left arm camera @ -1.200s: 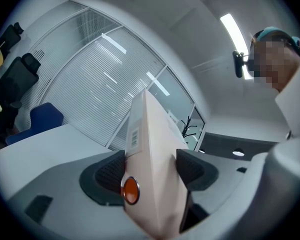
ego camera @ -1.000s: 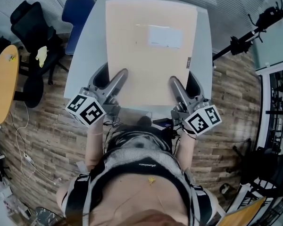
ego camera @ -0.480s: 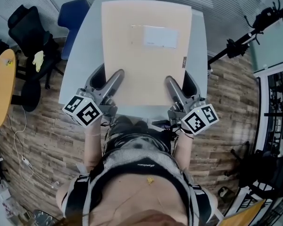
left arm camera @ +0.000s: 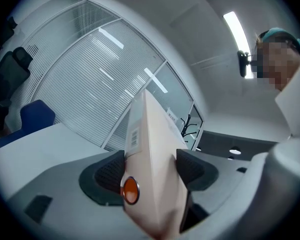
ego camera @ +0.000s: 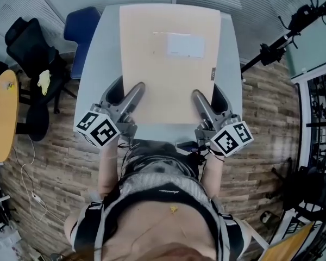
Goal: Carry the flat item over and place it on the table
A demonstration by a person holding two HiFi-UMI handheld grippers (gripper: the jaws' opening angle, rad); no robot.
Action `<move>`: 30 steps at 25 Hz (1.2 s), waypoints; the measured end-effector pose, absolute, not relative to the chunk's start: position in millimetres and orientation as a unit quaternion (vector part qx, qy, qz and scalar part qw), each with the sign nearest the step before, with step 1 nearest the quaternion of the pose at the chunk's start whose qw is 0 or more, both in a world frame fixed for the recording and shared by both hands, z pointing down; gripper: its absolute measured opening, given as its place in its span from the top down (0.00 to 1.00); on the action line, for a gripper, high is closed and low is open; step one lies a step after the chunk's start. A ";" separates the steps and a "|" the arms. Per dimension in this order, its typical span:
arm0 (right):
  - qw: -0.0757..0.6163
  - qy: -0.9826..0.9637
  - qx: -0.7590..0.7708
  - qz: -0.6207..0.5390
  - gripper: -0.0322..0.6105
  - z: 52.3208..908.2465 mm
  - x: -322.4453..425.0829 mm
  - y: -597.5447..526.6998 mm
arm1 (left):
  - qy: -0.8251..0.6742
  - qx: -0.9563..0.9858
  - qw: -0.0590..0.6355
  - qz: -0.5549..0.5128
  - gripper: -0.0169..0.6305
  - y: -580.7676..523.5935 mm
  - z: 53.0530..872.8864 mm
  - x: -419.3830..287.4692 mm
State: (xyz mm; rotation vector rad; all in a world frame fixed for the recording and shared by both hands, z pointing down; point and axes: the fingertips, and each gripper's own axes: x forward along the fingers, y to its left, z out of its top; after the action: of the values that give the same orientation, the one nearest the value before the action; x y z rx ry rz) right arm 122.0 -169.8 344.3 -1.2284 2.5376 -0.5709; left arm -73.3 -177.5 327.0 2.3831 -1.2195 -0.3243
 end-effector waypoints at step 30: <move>0.137 0.857 -0.456 -0.196 0.47 339.9 76.1 -177.3 | -0.406 0.878 0.232 -0.105 0.50 -200.4 322.9 -117.8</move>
State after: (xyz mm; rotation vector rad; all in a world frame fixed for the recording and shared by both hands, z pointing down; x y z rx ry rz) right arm 76.1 -177.3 339.9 -1.3200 2.4816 -0.5663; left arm -117.8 -200.4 322.9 2.4121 -1.1166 -0.2895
